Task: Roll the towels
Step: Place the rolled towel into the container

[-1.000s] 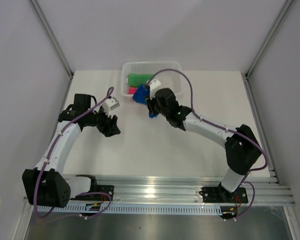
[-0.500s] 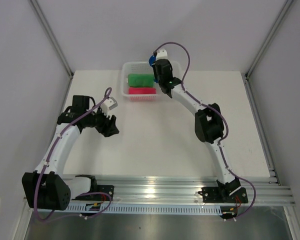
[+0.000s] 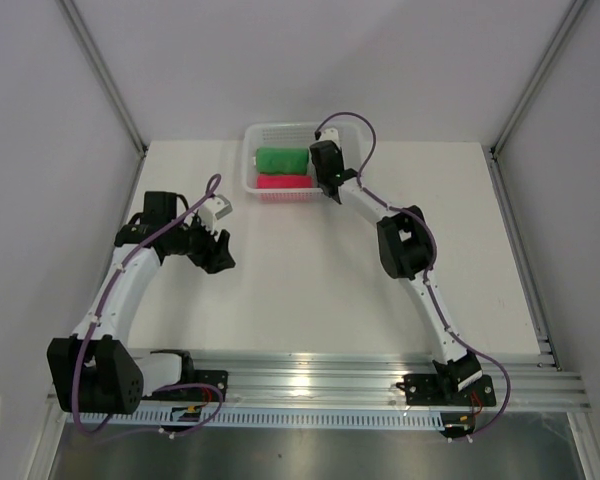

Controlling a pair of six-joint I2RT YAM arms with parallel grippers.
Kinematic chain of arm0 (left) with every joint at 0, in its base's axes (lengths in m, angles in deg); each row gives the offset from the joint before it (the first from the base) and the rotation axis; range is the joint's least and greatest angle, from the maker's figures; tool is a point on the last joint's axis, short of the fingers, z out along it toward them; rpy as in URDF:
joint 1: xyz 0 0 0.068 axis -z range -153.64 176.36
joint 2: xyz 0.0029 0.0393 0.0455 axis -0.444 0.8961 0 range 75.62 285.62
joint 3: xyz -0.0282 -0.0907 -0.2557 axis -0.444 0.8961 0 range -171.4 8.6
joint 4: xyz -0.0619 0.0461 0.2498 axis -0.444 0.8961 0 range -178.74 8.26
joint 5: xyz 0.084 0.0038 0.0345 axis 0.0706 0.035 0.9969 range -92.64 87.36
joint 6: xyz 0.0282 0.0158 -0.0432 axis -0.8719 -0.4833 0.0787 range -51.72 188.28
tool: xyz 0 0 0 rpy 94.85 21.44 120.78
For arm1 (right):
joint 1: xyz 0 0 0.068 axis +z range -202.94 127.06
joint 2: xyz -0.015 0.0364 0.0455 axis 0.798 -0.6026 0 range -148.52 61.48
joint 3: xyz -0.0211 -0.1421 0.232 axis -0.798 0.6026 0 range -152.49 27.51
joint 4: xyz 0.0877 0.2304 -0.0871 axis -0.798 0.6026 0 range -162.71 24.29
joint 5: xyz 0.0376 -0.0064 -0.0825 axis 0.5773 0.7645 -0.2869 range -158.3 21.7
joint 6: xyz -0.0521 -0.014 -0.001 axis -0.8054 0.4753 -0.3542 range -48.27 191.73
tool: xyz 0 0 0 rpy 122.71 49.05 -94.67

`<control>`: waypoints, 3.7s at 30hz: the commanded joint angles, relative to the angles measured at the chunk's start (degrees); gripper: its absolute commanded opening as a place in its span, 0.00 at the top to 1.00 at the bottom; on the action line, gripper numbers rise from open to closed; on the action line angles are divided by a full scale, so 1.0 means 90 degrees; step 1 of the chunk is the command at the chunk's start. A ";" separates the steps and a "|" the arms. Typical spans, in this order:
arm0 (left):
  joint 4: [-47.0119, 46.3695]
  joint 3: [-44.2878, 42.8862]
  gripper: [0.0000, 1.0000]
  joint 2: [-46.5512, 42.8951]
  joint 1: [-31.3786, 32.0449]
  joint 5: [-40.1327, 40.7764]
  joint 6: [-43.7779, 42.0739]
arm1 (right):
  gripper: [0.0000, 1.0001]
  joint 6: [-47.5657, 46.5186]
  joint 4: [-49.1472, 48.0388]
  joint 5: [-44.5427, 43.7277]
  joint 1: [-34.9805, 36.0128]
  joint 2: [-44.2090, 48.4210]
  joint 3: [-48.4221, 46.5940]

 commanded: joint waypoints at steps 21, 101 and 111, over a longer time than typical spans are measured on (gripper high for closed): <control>-0.0189 -0.0005 0.32 0.0061 -0.0079 0.0167 -0.0029 | 0.49 0.0941 0.0620 0.0842 -0.0069 -0.0153 -0.0554; -0.0375 0.0112 0.31 0.0149 -0.0079 0.0060 0.0069 | 0.90 0.0921 0.0727 0.1643 -0.0557 0.0511 0.0199; -0.0346 0.0093 0.31 0.0168 -0.0079 0.0079 0.0020 | 0.81 0.1185 0.0863 0.1478 -0.0606 0.0814 0.0199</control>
